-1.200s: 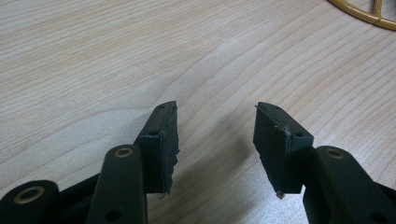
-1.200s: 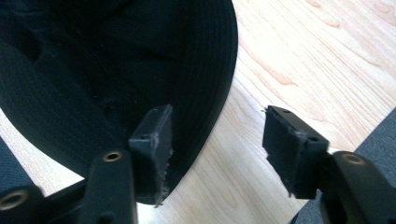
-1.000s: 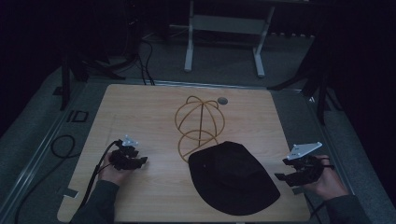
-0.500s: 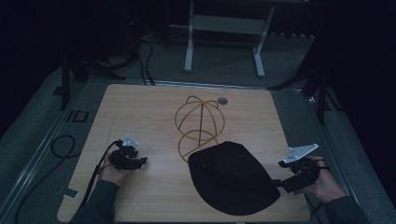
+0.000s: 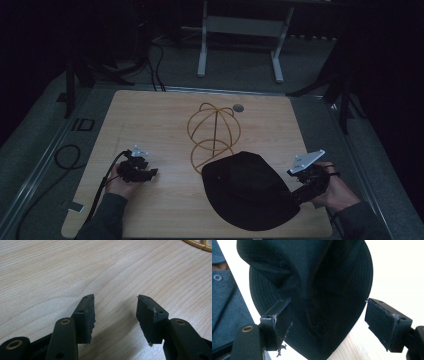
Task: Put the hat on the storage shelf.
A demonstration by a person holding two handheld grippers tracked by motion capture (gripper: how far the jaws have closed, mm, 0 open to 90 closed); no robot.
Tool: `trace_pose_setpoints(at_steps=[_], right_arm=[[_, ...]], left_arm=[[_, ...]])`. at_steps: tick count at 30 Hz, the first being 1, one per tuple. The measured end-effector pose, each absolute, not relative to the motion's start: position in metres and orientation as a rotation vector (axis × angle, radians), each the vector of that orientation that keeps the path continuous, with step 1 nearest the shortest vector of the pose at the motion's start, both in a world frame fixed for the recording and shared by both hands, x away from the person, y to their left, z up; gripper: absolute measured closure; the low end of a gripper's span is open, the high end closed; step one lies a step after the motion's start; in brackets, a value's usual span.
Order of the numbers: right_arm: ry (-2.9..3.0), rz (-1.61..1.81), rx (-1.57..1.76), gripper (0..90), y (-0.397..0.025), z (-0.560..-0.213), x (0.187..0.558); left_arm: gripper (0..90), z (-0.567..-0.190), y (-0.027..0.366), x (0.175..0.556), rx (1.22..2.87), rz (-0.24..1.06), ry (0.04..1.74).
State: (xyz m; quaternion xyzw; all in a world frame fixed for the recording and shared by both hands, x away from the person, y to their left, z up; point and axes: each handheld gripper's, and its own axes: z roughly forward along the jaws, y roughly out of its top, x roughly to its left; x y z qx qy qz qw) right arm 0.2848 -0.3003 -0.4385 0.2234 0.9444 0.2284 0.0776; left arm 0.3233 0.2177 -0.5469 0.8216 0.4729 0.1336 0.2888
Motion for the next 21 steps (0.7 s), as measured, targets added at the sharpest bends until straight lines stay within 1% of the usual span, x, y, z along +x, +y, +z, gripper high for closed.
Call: trace_pose_setpoints(at_steps=[9, 11, 16, 19, 21], right_arm=[[2.886, 0.619, 0.6, 20.2, -0.276, -0.442, 0.294], [2.905, 0.595, 0.595, 18.5, -0.271, -0.443, 0.296], [2.956, 0.503, 0.554, 18.3, -0.258, -0.448, 0.301], [2.989, 0.429, 0.534, 19.6, -0.251, -0.452, 0.303], [3.009, 0.383, 0.528, 23.4, -0.248, -0.455, 0.304]], left_arm=[[49.2, -0.547, 0.217, 0.323, 2.195, 0.363, 1.261], [49.1, -0.547, 0.217, 0.323, 2.194, 0.364, 1.262], [48.6, -0.547, 0.217, 0.323, 2.194, 0.361, 1.261], [48.5, -0.547, 0.217, 0.323, 2.194, 0.361, 1.261], [48.4, -0.547, 0.217, 0.323, 2.195, 0.36, 1.26]])
